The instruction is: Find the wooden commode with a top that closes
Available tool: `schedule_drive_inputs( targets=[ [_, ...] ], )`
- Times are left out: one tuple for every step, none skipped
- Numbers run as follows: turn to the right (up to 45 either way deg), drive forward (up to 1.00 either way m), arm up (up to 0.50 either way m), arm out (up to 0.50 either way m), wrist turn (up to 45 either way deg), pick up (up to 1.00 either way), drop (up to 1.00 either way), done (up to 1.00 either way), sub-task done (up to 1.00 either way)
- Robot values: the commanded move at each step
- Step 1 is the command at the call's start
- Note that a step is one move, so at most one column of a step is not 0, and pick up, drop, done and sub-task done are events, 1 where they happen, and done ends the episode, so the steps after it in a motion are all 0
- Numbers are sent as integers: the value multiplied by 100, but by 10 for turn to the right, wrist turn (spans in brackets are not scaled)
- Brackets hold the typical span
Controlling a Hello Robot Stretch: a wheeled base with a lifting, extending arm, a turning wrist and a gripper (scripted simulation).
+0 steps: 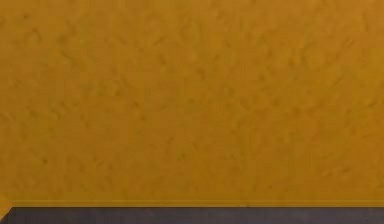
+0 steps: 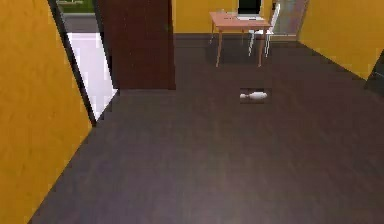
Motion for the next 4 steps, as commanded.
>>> schedule_drive_inputs(
  targets=[
    [450, 0, 0, 0, 0, 0, 0, 0, 0],
    [450, 0, 0, 0, 0, 0, 0, 0, 0],
    [60, 0, 0, 0, 0, 0, 0, 0, 0],
    [0, 100, 0, 0, 0, 0, 0, 0, 0]
  ],
)
